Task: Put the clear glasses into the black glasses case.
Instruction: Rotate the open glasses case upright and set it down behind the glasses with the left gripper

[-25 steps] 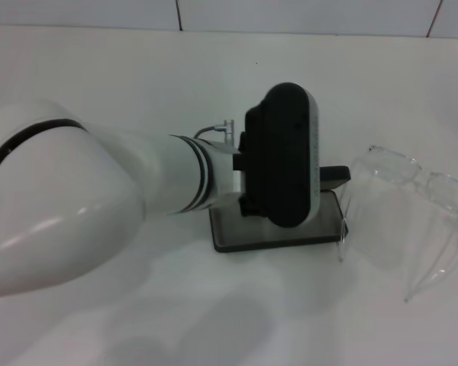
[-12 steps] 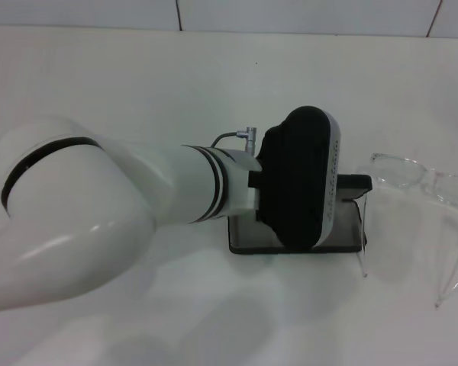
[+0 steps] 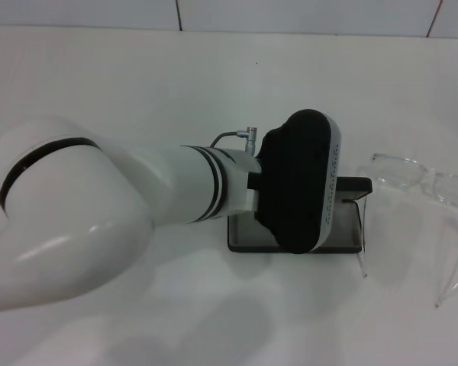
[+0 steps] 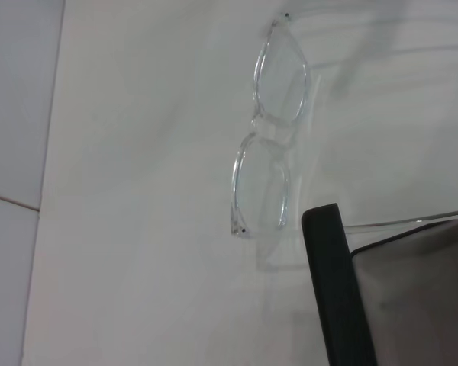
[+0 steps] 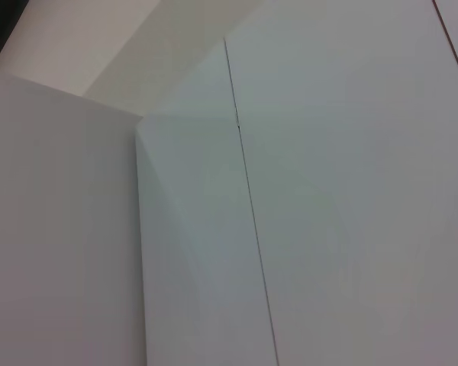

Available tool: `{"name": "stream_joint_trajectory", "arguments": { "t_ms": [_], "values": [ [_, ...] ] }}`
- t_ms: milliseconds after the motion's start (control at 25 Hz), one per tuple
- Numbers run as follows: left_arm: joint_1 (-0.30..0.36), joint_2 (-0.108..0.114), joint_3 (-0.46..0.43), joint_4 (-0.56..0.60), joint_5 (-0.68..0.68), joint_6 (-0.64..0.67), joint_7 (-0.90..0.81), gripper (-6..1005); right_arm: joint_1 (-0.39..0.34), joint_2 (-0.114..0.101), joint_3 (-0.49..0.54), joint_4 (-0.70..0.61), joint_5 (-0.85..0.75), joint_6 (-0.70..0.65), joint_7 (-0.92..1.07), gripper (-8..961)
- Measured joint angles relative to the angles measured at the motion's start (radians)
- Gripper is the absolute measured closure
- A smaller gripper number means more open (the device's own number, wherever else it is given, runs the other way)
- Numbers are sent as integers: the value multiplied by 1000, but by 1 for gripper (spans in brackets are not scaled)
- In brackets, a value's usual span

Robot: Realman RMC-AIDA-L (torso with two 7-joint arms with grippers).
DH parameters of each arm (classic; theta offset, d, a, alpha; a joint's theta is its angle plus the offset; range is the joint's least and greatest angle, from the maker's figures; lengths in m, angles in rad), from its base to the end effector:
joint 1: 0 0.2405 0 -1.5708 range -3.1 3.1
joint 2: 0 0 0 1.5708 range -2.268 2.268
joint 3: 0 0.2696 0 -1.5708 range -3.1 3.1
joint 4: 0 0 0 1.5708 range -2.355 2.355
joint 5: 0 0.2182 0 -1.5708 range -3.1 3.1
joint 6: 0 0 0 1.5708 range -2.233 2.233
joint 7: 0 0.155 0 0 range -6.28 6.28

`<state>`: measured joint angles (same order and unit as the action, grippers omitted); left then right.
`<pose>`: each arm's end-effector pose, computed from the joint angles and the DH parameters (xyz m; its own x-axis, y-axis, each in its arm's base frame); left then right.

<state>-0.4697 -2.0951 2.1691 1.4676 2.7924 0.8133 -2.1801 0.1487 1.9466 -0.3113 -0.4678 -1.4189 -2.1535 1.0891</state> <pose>-0.1156 0.3235 -0.1436 0.8391 -0.3823 -0.3870 -0.5177 -0.7797 -0.3522 0.3400 0.1980 0.1334 0.3956 0.2534 -0.8827 -0.5257 -0.7256 -0.4440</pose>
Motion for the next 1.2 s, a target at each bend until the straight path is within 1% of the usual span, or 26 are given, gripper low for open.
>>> {"name": "stream_joint_trajectory", "arguments": {
  "t_ms": [480,640,840,1000,1200],
  "values": [
    [3,0,-13,1,-26,24,0,754,-2,1,0,0,0,0,3,75],
    [4,0,-14,0,-28,27,0,710,-2,2,0,0,0,-1,4,76],
    [4,1,-14,2,-45,38,0,544,-3,3,0,0,0,-1,5,76],
    [8,1,-19,18,-47,55,0,545,-3,3,-1,0,0,-1,5,76],
    [15,1,-33,69,-56,106,-3,547,-5,3,0,0,0,-2,5,76]
  ]
}}
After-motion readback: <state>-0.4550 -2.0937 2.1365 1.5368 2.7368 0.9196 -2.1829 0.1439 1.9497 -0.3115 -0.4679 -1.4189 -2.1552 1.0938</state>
